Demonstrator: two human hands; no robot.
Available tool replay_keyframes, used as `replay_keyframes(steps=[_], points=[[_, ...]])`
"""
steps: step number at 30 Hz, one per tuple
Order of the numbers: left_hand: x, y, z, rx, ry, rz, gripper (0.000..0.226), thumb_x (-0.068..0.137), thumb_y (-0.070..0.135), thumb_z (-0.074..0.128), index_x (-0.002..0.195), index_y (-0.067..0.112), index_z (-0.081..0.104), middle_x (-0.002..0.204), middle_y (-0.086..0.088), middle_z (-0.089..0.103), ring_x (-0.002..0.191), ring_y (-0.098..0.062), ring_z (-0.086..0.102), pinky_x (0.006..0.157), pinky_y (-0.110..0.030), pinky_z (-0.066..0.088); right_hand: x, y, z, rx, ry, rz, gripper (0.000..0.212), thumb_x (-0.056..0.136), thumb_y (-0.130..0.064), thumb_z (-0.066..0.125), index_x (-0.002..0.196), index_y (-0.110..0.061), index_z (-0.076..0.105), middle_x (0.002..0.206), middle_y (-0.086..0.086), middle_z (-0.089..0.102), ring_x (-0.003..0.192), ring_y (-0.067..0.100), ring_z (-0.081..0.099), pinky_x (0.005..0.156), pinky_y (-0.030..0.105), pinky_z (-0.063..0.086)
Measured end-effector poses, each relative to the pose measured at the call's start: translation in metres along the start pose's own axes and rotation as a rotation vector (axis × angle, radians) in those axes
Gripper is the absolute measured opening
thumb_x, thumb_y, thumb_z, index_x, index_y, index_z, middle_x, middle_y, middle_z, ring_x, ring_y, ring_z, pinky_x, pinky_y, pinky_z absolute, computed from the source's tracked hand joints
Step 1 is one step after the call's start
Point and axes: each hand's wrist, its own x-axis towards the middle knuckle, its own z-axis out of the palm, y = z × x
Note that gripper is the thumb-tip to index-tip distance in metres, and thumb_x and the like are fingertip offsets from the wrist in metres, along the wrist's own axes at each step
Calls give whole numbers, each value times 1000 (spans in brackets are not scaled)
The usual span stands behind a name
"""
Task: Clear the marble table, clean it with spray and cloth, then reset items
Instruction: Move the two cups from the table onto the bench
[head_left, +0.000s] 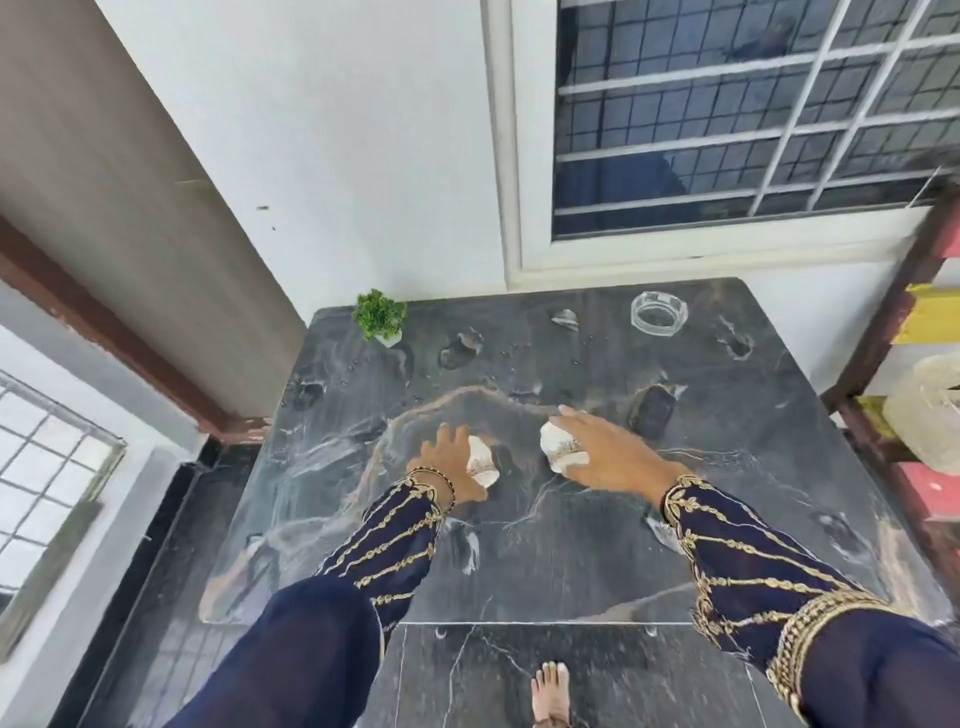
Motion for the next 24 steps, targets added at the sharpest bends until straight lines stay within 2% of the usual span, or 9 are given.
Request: replay_keyframes(steps=[5,9,12,15,17,18,20,21,24], points=[[23,-6,21,-58,129,0,71,83,43,66,137,11,32,141,-9,37,120,-36,53,90,-48,51,22,15,5,15,3,28,82,88,-6,60,156,-35,26,167,-9,15,147,20,33,114,42,38],[37,-12,26,-148,185,16,42,92,22,51,130,7,39,131,-14,47,114,-39,55,88,-47,48,34,15,9,26,92,28,67,92,0,54,152,-23,38,152,3,40,131,30,50,105,46,46],[45,-1,24,-399,137,-33,31,96,18,46,123,4,43,121,-19,55,106,-40,57,87,-49,51,31,24,11,173,132,114,53,97,-5,50,148,-15,44,137,12,54,122,33,55,105,45,43],[42,28,16,-804,3,-135,20,96,14,47,113,4,45,108,-16,54,73,-33,68,62,-48,62,15,36,8,372,195,278,37,97,-6,49,133,-9,59,123,19,66,113,35,61,96,39,49],[43,54,12,-879,-53,-138,11,95,13,48,99,4,44,104,-20,53,48,-24,67,45,-39,59,0,49,4,444,207,384,28,98,-11,48,123,-6,60,113,22,68,97,35,66,81,37,52],[42,67,11,-878,-77,-113,13,96,14,48,98,4,41,105,-21,52,44,-21,65,40,-34,57,-8,54,1,465,211,417,23,99,-12,47,116,-4,59,106,22,68,84,33,68,70,33,53],[41,99,9,-835,-140,-32,16,96,19,48,102,7,38,109,-19,51,49,-20,67,38,-26,54,-28,68,-4,513,251,474,17,98,-14,47,106,-2,56,94,19,67,56,22,64,45,19,46],[41,115,8,-812,-160,10,17,96,20,48,103,7,39,111,-17,51,54,-19,66,38,-23,53,-37,75,-7,539,276,507,16,98,-14,48,105,-1,56,91,18,67,49,17,62,39,15,41],[41,163,6,-686,-162,151,15,96,18,47,103,6,44,107,-15,52,64,-8,55,35,-7,43,-68,102,-16,618,357,594,17,98,-17,49,106,-4,57,91,16,68,47,10,61,37,13,39]])
